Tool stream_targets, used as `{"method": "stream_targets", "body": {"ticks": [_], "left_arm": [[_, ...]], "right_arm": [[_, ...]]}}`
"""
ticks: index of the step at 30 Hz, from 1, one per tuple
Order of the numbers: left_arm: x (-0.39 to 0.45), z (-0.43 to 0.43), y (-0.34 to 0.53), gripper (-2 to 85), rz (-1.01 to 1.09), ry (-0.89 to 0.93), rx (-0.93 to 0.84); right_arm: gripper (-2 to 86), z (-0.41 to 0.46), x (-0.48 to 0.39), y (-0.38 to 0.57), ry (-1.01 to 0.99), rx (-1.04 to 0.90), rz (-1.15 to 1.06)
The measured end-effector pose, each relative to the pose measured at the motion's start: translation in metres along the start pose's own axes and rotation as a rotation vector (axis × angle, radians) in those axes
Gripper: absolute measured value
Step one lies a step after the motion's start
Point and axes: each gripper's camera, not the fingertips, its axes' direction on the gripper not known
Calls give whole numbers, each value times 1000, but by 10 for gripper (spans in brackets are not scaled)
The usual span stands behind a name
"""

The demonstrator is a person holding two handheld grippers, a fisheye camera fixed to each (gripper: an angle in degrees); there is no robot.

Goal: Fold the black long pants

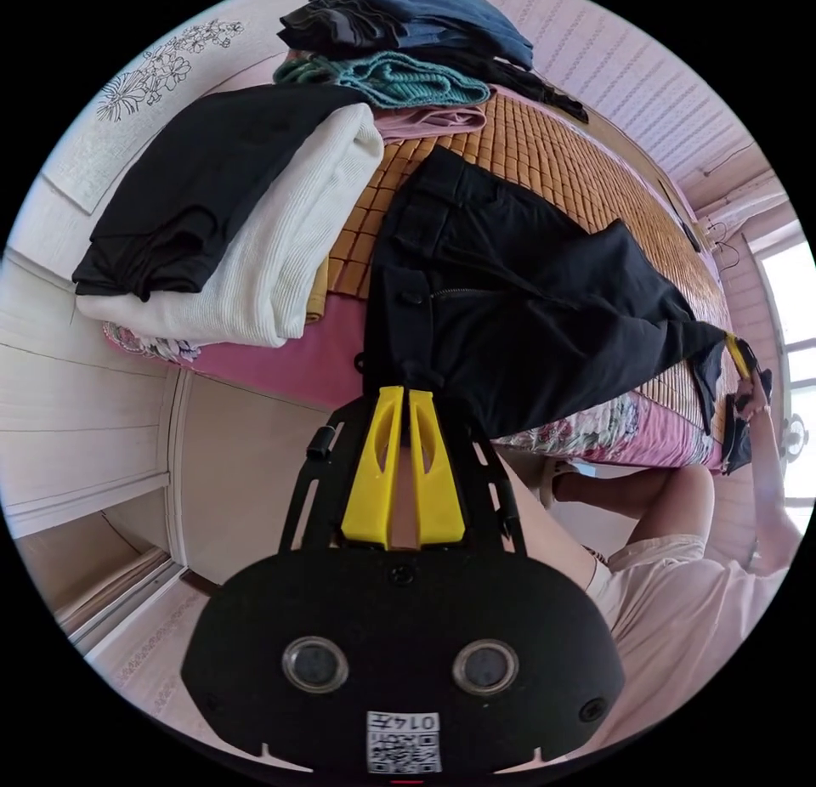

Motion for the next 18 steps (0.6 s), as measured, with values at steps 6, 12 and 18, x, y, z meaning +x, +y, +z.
{"method": "stream_targets", "body": {"ticks": [6, 12, 18], "left_arm": [[9, -11, 15, -10, 27, -13, 87], [24, -12, 25, -8, 1, -64, 94], [43, -40, 45, -9, 20, -62, 184]], "right_arm": [[3, -150, -43, 143, 128, 42, -207], [0, -205, 62, 268, 217, 71, 242], [22, -200, 33, 251, 248, 114, 94]]}}
